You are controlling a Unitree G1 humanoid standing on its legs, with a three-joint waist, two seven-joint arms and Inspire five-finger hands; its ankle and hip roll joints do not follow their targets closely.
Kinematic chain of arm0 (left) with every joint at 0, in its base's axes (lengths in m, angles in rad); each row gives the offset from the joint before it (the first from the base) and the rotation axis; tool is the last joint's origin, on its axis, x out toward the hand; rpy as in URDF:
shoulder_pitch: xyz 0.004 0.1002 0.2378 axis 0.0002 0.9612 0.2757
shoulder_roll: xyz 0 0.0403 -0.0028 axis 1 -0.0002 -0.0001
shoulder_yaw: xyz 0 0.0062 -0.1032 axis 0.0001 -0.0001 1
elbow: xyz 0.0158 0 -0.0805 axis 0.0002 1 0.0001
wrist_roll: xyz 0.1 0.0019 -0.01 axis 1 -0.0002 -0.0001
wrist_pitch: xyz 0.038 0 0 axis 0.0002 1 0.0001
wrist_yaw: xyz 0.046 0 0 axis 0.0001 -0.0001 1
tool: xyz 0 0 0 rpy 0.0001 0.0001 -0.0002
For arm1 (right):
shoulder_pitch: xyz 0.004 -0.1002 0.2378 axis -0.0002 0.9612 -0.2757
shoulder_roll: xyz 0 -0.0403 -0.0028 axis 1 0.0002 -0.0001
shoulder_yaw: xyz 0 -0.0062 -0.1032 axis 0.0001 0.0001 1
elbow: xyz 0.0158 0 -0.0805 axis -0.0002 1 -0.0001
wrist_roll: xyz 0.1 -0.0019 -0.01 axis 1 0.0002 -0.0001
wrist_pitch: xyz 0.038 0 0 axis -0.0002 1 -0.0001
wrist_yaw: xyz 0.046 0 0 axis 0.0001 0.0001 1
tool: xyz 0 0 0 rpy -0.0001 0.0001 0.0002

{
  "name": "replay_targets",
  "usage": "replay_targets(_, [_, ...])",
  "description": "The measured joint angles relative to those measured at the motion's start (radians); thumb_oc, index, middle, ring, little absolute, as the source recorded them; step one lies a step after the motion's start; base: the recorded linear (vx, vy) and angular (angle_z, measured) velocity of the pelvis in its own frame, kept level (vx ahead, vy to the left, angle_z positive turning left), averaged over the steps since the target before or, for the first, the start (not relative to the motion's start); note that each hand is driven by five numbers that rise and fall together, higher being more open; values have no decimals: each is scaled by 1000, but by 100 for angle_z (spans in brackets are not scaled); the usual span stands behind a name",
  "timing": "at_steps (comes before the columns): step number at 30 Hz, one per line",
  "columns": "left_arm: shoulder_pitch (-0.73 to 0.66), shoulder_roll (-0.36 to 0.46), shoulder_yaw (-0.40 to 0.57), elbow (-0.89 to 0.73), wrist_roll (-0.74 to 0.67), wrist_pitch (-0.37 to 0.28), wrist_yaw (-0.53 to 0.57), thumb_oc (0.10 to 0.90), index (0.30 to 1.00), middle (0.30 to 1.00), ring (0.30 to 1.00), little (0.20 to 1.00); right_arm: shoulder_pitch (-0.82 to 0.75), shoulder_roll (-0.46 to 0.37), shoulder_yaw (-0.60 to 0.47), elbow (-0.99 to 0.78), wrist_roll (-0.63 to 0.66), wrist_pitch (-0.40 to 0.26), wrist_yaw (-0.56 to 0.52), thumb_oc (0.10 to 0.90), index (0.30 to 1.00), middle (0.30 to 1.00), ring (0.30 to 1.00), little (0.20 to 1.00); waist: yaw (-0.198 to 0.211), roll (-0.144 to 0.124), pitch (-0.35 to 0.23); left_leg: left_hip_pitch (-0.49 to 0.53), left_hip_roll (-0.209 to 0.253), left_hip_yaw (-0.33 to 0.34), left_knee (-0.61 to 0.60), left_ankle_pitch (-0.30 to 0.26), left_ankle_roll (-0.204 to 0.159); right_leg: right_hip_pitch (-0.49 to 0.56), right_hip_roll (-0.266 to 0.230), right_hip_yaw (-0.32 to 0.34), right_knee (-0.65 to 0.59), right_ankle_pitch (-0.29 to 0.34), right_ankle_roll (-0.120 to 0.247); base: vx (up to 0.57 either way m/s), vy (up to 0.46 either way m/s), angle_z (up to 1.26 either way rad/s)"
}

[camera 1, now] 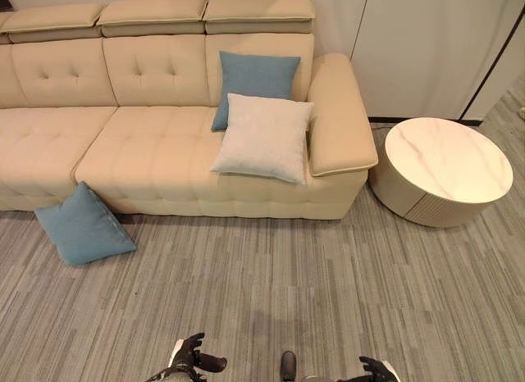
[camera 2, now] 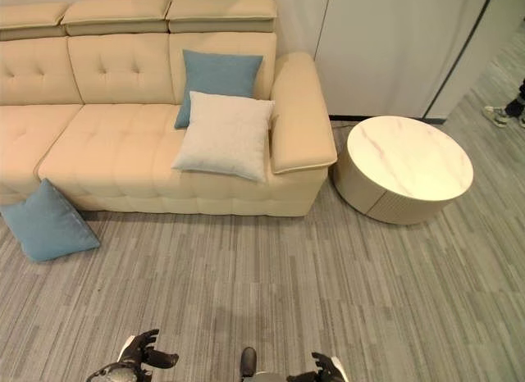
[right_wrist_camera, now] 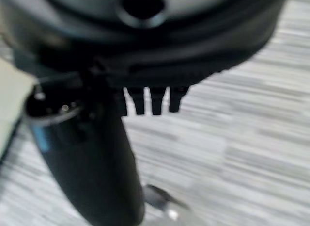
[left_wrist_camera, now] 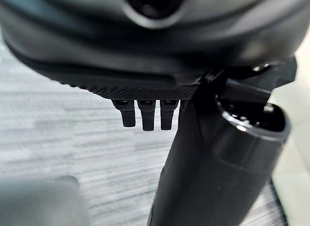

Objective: Pick up all the scattered cushions and arrange them neatly on the sofa.

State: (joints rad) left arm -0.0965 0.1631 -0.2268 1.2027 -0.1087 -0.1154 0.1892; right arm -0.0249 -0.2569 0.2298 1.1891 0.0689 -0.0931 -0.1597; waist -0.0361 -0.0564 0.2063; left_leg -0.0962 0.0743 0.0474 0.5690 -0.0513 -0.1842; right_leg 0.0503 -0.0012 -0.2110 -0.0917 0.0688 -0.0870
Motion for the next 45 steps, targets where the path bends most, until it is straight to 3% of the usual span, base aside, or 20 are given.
replay_targets(1, [-3, -2, -2, 0, 0, 0, -1, 800, 900, 900, 900, 900, -4, 0, 1, 2, 2, -3, 0, 800, 900, 900, 900, 900, -6, -4, 2, -3, 9, 18, -4, -7, 13, 7, 0, -7, 0, -1, -2, 268, -17, 22])
replay_targets(4, [-13, -12, -8, 0, 1, 1, -3, 800, 900, 900, 900, 900, -11, 0, 3, 19, 28, -2, 0, 800, 900, 900, 900, 900, -5, -19, 8, -28, 12, 92, -288, -9, 53, 13, 1, -23, -4, -46, 23, 234, 41, 25])
replay_targets(7, [-17, -2, -1, 9, -3, 3, 1, 800, 900, 900, 900, 900, -9, -1, 20, 23, 29, 2, -1, 800, 900, 900, 900, 900, 0, -15, 10, -30, 1, 110, -598, 94, 56, 33, 16, -35, -9, -72, 42, 245, 67, 12])
replay_targets(13, [-8, -10, -2, 17, 3, 5, -2, 800, 900, 900, 900, 900, 30, -12, -3, 24, 32, 6, -5, 800, 900, 900, 900, 900, -3, 33, -12, -35, 0, 130, -619, 151, 90, 94, 30, -17, -6, -113, 58, 255, 127, -14])
replay_targets(16, [2, -8, -3, 33, 3, 6, -1, 800, 900, 900, 900, 900, 62, 3, -2, 33, 32, 9, -1, 800, 900, 900, 900, 900, 1, 24, -36, 29, -51, 154, -649, 199, 196, 119, -17, 24, 27, -155, 112, 250, 173, -25])
replay_targets(18, [0, 0, -10, 38, 11, 12, -1, 800, 900, 900, 900, 900, 67, 6, -2, 25, 32, 9, 3, 800, 900, 900, 900, 900, -7, 31, -38, 66, -81, 165, -658, 171, 240, 53, -61, 57, 223, -218, 161, 162, 155, -18])
replay_targets(19, [-1, 5, -40, 37, 13, 11, 0, 800, 900, 900, 900, 900, 63, -2, -23, 5, 45, 3, -3, 800, 900, 900, 900, 900, -10, 33, -39, 80, -88, 158, -657, 161, 246, -69, -97, 87, 477, -286, 210, 123, 109, 29])
replay_targets(20, [-19, 43, -47, 33, 14, 11, 0, 800, 900, 900, 900, 900, 53, -2, -13, -6, 45, 3, 0, 800, 900, 900, 900, 900, 0, 2, -48, 100, -120, 135, -657, 132, 263, -189, -125, 135, 640, -311, 242, 454, 185, 41])
replay_targets(21, [-29, 77, -47, 21, 12, 15, 2, 800, 900, 900, 900, 900, 11, 9, 0, -19, 45, 5, 1, 800, 900, 900, 900, 900, 4, -24, -30, 137, -141, 134, -654, 104, 289, -285, -149, 161, 803, -214, 271, 419, 141, 33])
replay_targets(22, [-24, 78, -56, 14, 12, 15, 1, 800, 900, 900, 900, 900, -2, 7, -1, -26, 44, 3, -1, 800, 900, 900, 900, 900, 2, 1, -14, 157, -135, 133, -656, 71, 303, -319, -151, 159, 887, -163, 296, 418, 54, -13])
replay_targets(23, [-20, 75, -68, 10, 13, 15, 1, 800, 900, 900, 900, 900, -23, 0, -15, -27, 42, -2, -5, 800, 900, 900, 900, 900, 1, 11, 4, 183, -130, 141, -658, 60, 292, -350, -157, 133, 930, -202, 278, 265, -76, -31])
replay_targets(25, [-3, 64, -67, 6, 14, 11, 1, 800, 900, 900, 900, 900, -32, -8, -10, -29, 36, -5, -6, 800, 900, 900, 900, 900, -4, 26, 0, 219, -135, 158, -658, 28, 254, -381, -144, 95, 677, -240, 251, 353, -113, -23])
replay_targets(28, [0, 69, -64, 15, 14, 13, 1, 800, 900, 900, 900, 900, -25, 3, 0, -26, 27, 7, 2, 800, 900, 900, 900, 900, -8, 9, -1, 234, -144, 155, -657, 13, 249, -394, -120, 28, 377, -166, 199, 252, -105, 11])
replay_targets(29, [2, 68, -60, 30, 15, 13, 0, 800, 900, 900, 900, 900, -12, 9, 0, -20, 24, 15, 4, 800, 900, 900, 900, 900, -15, 3, -1, 251, -144, 138, -657, -1, 242, -382, -104, 27, 286, -95, 190, 153, -73, 43])
replay_targets(31, [17, 56, -45, 43, 15, 13, -1, 800, 900, 900, 900, 900, 29, 17, -1, -10, 24, 19, 5, 800, 900, 900, 900, 900, -35, 1, -2, 293, -136, 95, -656, -16, 218, -319, -76, 55, 231, 46, 126, 249, -139, 60])
replay_targets(32, [24, 38, -45, 45, 15, 13, -1, 800, 900, 900, 900, 900, 41, 15, -2, 2, 24, 17, 6, 800, 900, 900, 900, 900, -36, 11, 1, 309, -119, 92, -650, -25, 204, -290, -62, 54, 219, 56, 85, 320, -217, 38])
replay_targets(37, [28, 20, -35, 46, 35, 11, -4, 800, 900, 900, 900, 900, 40, 4, -3, 15, 31, 15, 4, 800, 900, 900, 900, 900, -36, 31, -9, 281, -62, 44, -417, -48, 127, -103, -13, 47, 59, 56, 47, 165, -168, 3])
replay_targets(39, [18, 11, -35, 47, 35, 11, -6, 800, 900, 900, 900, 900, 39, 5, -1, 11, 34, 13, 5, 800, 900, 900, 900, 900, -36, 21, -16, 229, -56, 43, -270, -53, 103, -47, -13, 46, 5, 51, 45, 100, -137, 4])
replay_targets(42, [7, -6, -36, 42, 34, 11, -9, 800, 900, 900, 900, 900, 19, 0, -2, 12, 40, 11, 4, 800, 900, 900, 900, 900, -32, 5, -18, 135, -38, 38, -42, -25, 21, -13, -7, 48, 0, 28, -12, 103, -123, -1])
replay_targets(45, [-16, -6, -39, 33, 32, 11, -9, 800, 900, 900, 900, 900, 2, 5, -1, 8, 64, -2, 4, 800, 900, 900, 900, 900, -30, -18, -8, 56, -28, 31, -2, -46, 46, 16, -9, 49, 0, -6, -40, 140, -30, -1])
